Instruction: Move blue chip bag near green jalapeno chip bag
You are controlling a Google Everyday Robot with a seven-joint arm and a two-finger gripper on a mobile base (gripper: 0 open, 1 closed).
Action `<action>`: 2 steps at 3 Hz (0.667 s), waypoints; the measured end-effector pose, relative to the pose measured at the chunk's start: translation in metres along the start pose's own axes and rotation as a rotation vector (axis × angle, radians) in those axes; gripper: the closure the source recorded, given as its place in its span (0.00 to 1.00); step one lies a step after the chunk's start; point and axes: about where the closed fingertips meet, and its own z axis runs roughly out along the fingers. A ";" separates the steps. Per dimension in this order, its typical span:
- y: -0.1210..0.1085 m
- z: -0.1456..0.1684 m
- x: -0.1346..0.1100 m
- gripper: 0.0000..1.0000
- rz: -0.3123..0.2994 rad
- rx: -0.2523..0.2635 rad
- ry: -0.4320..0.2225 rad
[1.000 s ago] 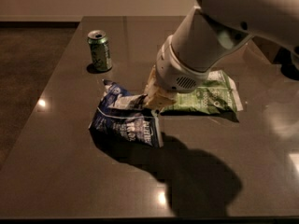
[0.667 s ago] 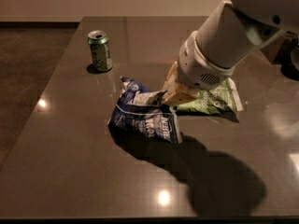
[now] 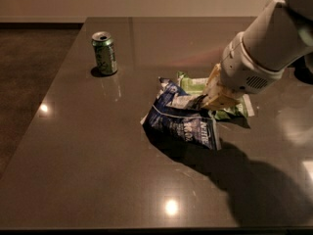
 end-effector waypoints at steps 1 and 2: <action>-0.005 -0.002 0.028 0.82 0.043 0.006 0.038; -0.007 -0.002 0.045 0.52 0.067 0.003 0.056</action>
Offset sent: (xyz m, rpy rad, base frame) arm 0.0093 -0.0655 -0.0218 -0.0504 0.0469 -0.1056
